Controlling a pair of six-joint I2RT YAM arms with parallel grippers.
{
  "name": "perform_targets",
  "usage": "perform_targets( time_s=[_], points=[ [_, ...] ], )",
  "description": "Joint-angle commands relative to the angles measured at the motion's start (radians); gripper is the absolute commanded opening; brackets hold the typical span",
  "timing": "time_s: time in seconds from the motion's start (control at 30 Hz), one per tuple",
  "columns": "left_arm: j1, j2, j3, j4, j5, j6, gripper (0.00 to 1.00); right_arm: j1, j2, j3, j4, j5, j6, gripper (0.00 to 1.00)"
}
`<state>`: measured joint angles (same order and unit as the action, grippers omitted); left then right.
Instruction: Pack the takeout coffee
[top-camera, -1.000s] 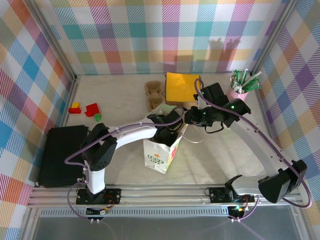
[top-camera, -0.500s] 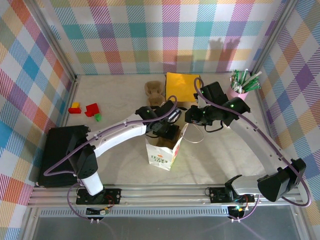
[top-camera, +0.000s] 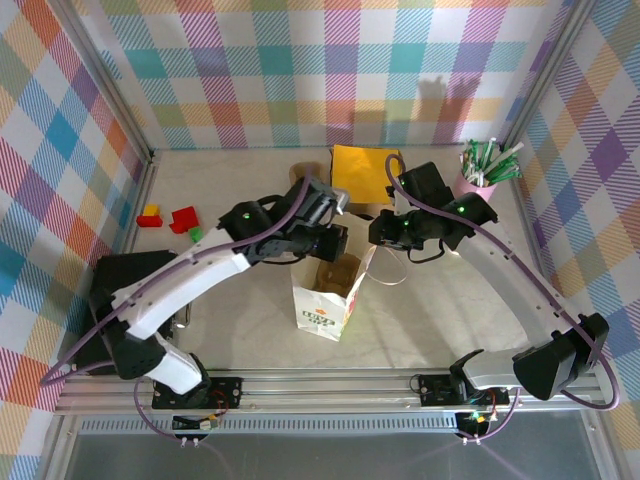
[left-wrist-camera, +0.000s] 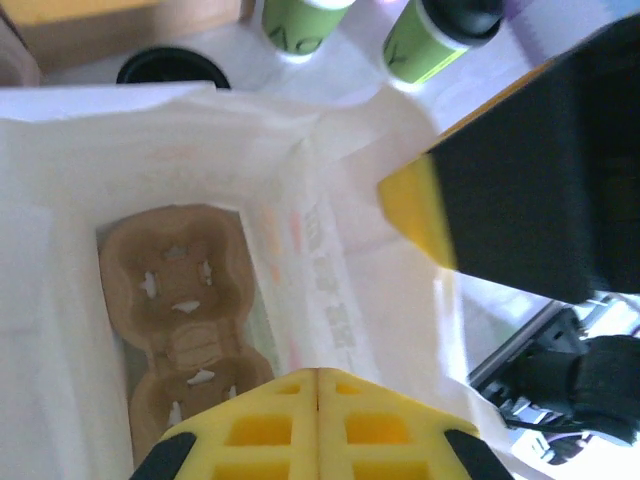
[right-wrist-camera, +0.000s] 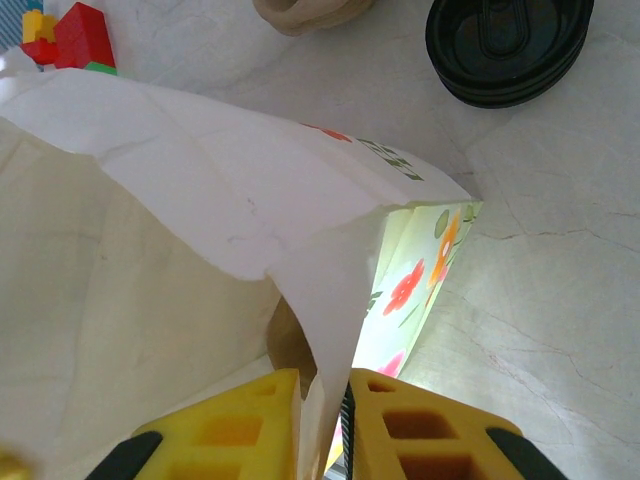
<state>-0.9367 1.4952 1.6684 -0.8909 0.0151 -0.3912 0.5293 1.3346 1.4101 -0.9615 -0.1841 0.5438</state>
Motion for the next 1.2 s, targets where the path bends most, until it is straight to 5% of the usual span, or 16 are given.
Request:
perform_targets(
  time_s=[0.0, 0.4, 0.77, 1.17],
  points=[
    [-0.010, -0.093, 0.055, -0.017, -0.045, -0.011, 0.06, -0.002, -0.004, 0.032, 0.014, -0.008, -0.022, 0.20],
    [0.018, -0.403, -0.026, -0.005, -0.343, 0.025, 0.02, 0.000, -0.158, -0.007, 0.174, -0.236, -0.181, 0.17],
    [0.030, -0.475, -0.124, 0.020, -0.353, 0.033, 0.02, 0.015, -0.359, -0.157, 0.340, -0.301, -0.246, 0.14],
    [0.042, -0.429, -0.163, 0.038, -0.302, -0.019, 0.02, 0.017, -0.257, -0.117, 0.320, -0.262, -0.043, 0.10]
  ],
)
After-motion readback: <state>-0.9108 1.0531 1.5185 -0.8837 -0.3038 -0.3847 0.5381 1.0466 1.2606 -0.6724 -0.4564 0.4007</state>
